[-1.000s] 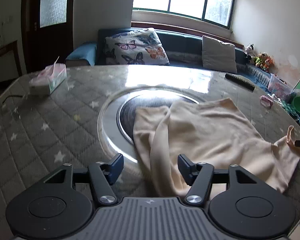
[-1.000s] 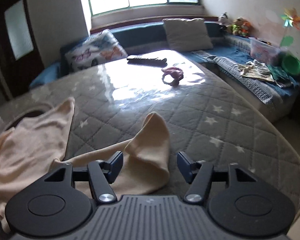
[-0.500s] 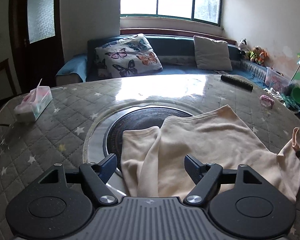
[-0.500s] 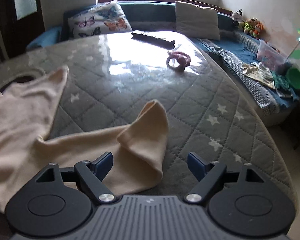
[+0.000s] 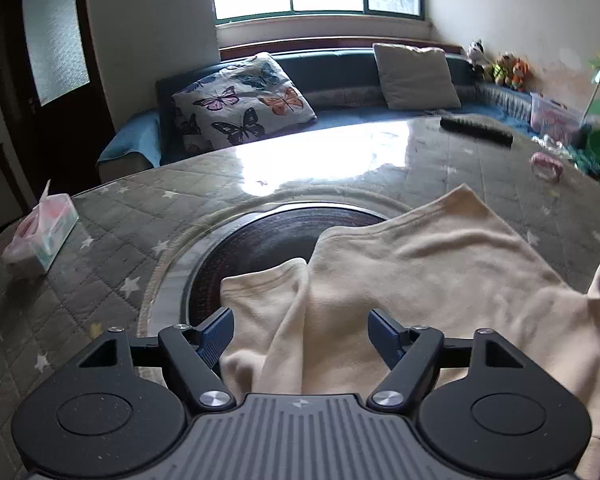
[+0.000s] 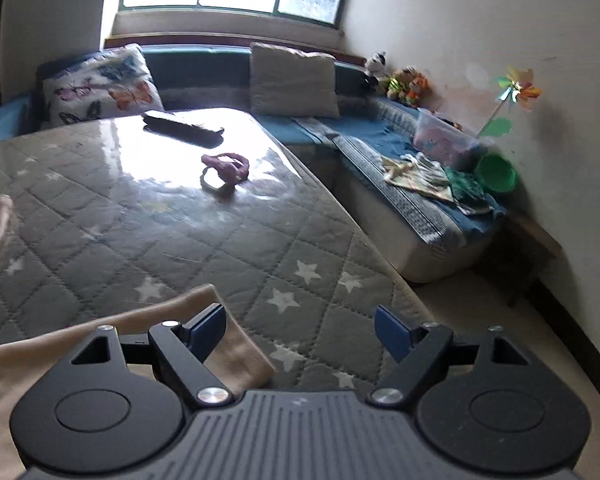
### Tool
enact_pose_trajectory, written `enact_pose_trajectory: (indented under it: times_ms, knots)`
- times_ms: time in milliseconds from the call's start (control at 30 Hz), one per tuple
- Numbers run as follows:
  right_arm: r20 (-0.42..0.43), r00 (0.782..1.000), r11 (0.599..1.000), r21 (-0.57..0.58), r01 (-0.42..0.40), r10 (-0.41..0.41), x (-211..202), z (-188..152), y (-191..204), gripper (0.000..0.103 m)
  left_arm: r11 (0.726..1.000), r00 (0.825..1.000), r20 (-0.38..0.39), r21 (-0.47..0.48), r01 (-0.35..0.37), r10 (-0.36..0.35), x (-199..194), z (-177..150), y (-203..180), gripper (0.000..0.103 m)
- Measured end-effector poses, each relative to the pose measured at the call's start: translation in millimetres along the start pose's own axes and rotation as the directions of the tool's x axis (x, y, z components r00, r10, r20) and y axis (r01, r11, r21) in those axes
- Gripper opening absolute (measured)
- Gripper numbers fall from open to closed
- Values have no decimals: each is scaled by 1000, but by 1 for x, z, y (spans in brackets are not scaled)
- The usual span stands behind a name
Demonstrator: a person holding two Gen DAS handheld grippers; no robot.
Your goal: Fold clothes
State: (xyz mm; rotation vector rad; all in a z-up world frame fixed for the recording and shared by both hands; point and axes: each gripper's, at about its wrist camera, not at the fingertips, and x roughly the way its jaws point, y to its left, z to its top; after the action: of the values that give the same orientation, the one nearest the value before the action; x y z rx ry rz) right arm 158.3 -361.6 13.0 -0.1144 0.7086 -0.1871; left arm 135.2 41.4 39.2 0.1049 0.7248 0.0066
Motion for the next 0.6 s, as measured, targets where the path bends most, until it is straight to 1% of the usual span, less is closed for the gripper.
enact_pose_trajectory:
  times_ms: [67, 100, 167, 200, 233, 267, 300, 333, 400, 467, 533, 600]
  knots:
    - [11, 998, 998, -7, -68, 68, -10, -1, 8, 84, 1000, 1000, -8, 12, -6, 6, 10, 0, -2, 72]
    - [14, 994, 994, -13, -110, 110, -14, -2, 13, 84, 1000, 1000, -19, 11, -9, 9, 16, 0, -1, 67]
    - [14, 981, 981, -31, -193, 194, -22, -3, 28, 84, 1000, 999, -36, -1, -13, 13, 25, 0, 3, 54]
    - [15, 974, 973, -47, -226, 226, -26, -3, 37, 84, 1000, 999, -40, -5, -9, 9, 29, 0, 5, 40]
    - [17, 967, 965, -69, -252, 253, -31, -3, 47, 84, 1000, 999, -46, -13, -11, 10, 31, -1, 8, 30]
    - [17, 960, 957, -90, -277, 280, -36, -4, 55, 84, 1000, 999, -49, -26, -12, 11, 33, -1, 12, 25]
    - [15, 952, 947, -110, -301, 305, -41, -4, 63, 84, 999, 999, -48, -36, -6, 4, 32, -2, 15, 15]
    - [15, 945, 939, -125, -322, 326, -44, -4, 71, 84, 999, 999, -43, -49, -5, 3, 30, -4, 19, 10]
    - [8, 931, 921, -149, -361, 366, -48, -1, 87, 84, 996, 1000, -17, -81, -26, 25, 21, -7, 29, 8]
    - [-4, 922, 909, -166, -383, 388, -48, 0, 99, 84, 988, 998, 13, -145, -56, 58, 5, -10, 45, 5]
    - [-16, 914, 898, -179, -403, 406, -48, -1, 108, 84, 973, 995, 47, -218, -77, 90, -15, -15, 63, 5]
    - [-22, 905, 887, -188, -421, 425, -50, -3, 117, 84, 953, 987, 73, -279, -118, 144, -37, -25, 79, 5]
